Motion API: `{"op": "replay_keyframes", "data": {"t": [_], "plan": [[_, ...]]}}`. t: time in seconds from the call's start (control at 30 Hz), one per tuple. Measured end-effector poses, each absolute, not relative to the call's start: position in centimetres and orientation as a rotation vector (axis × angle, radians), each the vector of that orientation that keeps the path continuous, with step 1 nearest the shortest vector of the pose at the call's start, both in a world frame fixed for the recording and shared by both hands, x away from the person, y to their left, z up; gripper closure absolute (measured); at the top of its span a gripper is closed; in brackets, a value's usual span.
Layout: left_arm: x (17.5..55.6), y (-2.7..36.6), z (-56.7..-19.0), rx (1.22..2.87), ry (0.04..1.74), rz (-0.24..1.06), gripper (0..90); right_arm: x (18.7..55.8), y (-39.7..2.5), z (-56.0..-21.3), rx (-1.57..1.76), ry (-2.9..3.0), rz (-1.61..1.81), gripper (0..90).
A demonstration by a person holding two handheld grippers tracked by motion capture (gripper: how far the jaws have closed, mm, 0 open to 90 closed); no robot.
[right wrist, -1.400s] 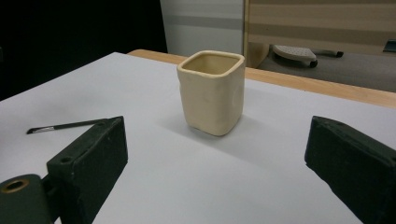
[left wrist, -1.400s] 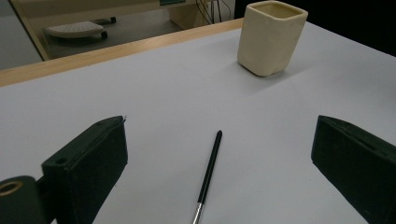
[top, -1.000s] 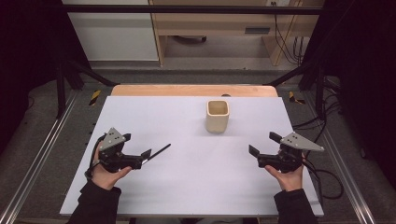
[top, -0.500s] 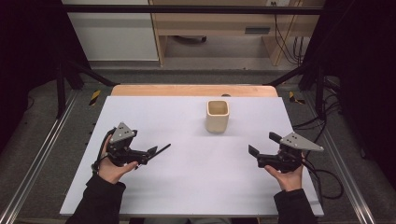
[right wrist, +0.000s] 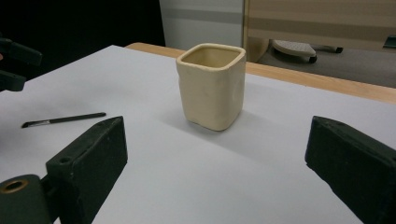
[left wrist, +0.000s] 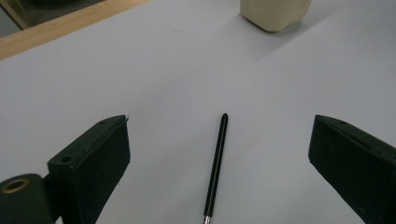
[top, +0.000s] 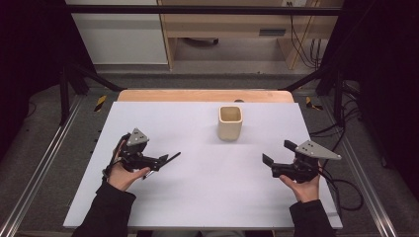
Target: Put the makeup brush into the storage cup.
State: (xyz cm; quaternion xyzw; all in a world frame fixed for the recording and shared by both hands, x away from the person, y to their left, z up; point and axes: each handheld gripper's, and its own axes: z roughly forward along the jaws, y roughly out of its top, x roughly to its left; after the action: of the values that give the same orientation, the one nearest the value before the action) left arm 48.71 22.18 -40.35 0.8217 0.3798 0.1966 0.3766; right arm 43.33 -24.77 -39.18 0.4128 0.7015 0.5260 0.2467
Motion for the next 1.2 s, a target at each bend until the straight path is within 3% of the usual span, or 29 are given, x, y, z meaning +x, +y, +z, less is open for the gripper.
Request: {"op": "replay_keyframes", "data": {"t": [0.3, 0.67, 1.2], "plan": [[49.5, 21.8, -41.7, 2.205, 0.994, 0.484, 6.5, 43.3, -24.8, -39.2, 1.124, 1.914, 1.436, 6.0], [50.1, 22.1, -43.1, 2.263, 1.030, 0.450, 14.6, 43.4, -24.7, -39.2, 1.124, 1.919, 1.435, 6.0], [50.5, 21.1, -45.1, 2.389, 1.002, 0.410, 36.0, 43.4, -24.5, -39.3, 1.123, 1.931, 1.435, 6.0]]}}
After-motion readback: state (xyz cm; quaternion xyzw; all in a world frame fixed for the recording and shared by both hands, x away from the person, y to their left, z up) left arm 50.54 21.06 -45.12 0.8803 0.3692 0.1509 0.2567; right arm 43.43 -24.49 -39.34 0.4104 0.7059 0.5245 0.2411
